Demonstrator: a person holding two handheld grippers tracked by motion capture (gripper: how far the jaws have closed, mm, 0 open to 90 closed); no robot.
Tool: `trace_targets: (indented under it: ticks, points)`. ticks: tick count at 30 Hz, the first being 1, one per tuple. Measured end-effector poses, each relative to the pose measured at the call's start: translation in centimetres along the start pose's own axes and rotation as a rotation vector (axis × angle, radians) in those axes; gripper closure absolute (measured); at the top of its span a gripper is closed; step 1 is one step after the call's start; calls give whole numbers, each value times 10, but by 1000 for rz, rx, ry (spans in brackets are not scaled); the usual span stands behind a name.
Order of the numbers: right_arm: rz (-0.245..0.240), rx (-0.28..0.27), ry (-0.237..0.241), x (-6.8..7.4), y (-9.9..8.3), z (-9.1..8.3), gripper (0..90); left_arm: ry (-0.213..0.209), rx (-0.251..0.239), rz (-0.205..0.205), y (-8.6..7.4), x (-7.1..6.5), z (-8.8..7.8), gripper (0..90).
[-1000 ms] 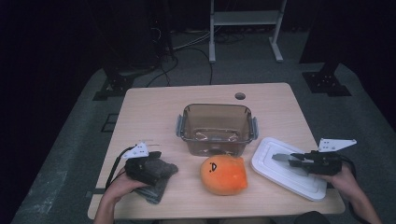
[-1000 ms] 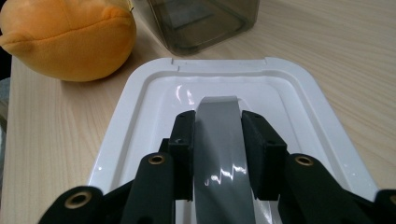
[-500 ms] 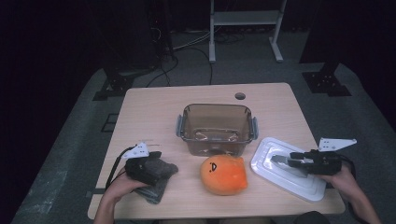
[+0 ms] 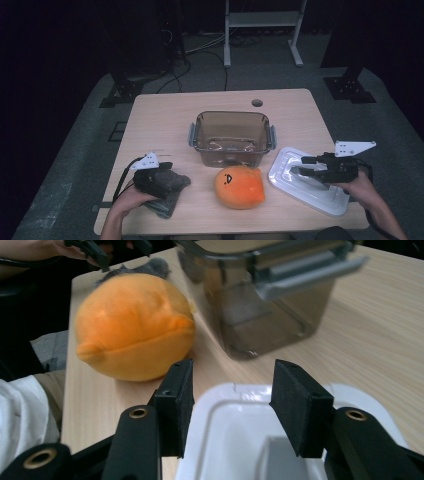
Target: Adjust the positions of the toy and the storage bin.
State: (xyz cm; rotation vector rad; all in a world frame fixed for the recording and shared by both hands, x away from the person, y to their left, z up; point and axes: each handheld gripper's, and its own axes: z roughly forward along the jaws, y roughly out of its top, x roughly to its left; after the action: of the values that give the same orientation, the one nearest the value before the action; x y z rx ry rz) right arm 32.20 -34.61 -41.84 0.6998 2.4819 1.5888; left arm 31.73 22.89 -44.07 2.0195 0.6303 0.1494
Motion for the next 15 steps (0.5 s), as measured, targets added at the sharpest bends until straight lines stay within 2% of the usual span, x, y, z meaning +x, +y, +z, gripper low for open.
trace_targets:
  ticks: [6, 15]
  points:
    - [-42, -13, 56, 12, 16, 13, 476, 1, 0, 3, 0, 0, 0, 23]
    - [-79, -22, 108, 25, 34, 27, 447, -1, 0, 0, 0, -1, 0, 23]
